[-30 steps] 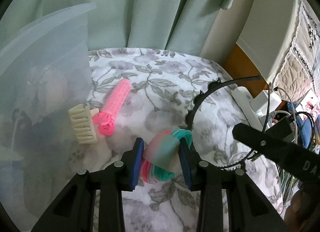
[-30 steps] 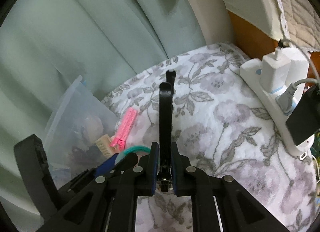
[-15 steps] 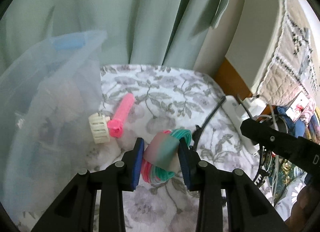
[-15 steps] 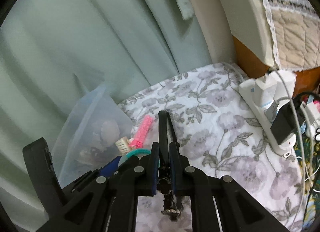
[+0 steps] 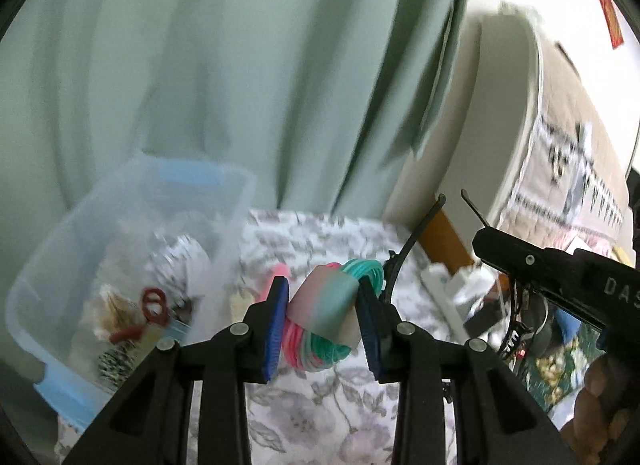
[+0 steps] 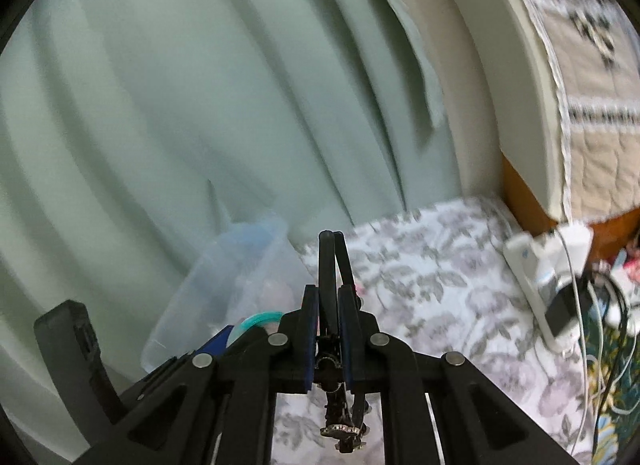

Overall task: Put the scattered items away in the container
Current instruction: 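Lift the hair ties and headband and carry both over the bin, then open both grippers to drop the hair ties and headband into the bin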

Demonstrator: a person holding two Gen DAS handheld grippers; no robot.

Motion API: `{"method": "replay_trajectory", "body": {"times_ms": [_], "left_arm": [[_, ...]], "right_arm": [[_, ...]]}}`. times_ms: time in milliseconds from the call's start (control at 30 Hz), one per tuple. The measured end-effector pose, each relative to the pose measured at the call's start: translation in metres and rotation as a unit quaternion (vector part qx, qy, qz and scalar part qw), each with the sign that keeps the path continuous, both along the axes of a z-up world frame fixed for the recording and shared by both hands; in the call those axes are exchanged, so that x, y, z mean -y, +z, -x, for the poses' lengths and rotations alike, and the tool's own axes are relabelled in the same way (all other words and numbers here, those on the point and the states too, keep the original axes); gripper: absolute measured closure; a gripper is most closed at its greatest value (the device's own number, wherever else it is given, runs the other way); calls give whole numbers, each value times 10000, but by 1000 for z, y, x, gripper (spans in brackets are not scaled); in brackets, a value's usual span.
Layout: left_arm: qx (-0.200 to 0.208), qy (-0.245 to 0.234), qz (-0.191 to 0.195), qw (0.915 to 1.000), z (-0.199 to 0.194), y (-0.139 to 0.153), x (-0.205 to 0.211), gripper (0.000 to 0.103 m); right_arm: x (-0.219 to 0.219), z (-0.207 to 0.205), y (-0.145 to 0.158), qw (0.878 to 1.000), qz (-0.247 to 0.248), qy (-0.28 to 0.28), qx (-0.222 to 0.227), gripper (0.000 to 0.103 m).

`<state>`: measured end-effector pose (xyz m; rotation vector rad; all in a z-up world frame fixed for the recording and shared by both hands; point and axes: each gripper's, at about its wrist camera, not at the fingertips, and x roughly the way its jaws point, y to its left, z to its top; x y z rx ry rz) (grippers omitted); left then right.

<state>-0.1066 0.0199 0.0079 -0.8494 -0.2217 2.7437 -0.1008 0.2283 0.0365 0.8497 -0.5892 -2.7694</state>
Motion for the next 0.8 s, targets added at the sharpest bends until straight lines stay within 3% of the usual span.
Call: {"method": "replay_trajectory", "body": {"times_ms": [200,400,800], "left_arm": [[-369,364,-288,9982,-16,28,41,68],[-577,811,-535,9936,-26,41,88,68],[-384,1435,-989,9839,-22,23,151,68]], "right_arm": [[29,-4,35,9984,51,278,-489,92],[63,2,50,9965,-37,563,-617,92],[122,19,50,9930,-341,999,-538,92]]}}
